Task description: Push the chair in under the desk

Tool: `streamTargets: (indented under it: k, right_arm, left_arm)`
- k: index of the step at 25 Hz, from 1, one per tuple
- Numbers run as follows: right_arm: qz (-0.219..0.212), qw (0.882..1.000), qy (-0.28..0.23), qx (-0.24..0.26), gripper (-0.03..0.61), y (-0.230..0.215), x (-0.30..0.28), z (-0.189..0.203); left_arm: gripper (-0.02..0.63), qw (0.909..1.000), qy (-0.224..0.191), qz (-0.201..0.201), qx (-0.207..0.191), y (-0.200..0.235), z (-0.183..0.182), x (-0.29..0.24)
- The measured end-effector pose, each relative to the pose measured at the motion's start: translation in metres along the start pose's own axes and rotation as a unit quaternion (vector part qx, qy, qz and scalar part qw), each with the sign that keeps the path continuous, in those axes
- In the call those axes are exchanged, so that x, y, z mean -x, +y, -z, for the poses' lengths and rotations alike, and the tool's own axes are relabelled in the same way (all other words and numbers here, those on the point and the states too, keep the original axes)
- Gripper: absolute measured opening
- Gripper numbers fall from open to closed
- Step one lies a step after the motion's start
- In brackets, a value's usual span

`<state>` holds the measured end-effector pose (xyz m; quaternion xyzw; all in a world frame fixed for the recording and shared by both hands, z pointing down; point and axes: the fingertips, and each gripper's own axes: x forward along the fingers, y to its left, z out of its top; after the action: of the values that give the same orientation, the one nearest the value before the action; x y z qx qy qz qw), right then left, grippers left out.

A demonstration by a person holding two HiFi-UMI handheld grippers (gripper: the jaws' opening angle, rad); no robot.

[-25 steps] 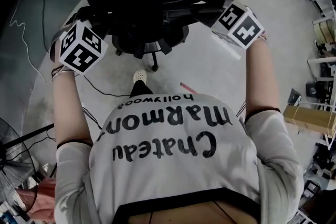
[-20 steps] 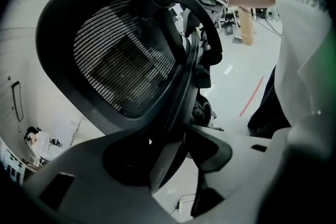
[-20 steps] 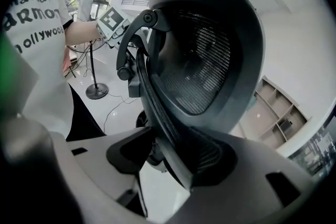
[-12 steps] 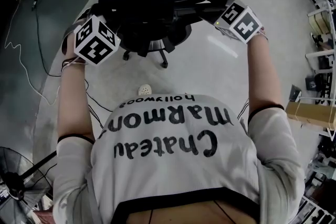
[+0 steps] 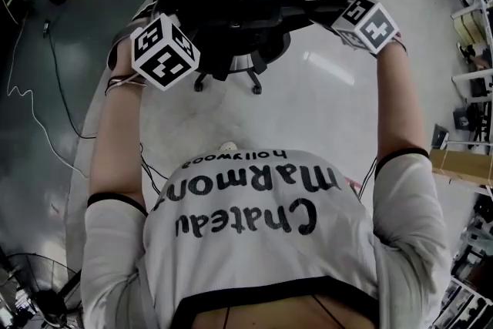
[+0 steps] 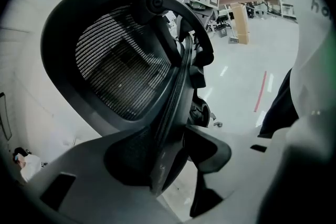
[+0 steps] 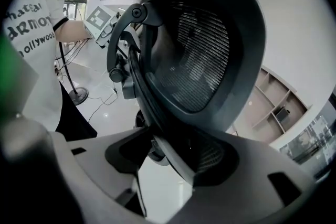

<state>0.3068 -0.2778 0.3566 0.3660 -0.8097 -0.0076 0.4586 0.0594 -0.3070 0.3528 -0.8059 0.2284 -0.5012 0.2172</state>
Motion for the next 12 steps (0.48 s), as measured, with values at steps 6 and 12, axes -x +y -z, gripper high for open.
streamTargets:
  k: [6,12]
  right_arm:
    - [0.033,0.999,0.002,-0.020,0.257,-0.005,-0.008,0.005]
    - [0.050,0.998,0.005,-0.037,0.265,-0.004,-0.007,0.007]
  left_arm:
    - [0.207,0.9993,-0.005,-0.018,-0.031,0.006,0.001,-0.017]
    - [0.207,0.9985,-0.014,-0.029,-0.045,0.011,-0.003,-0.019]
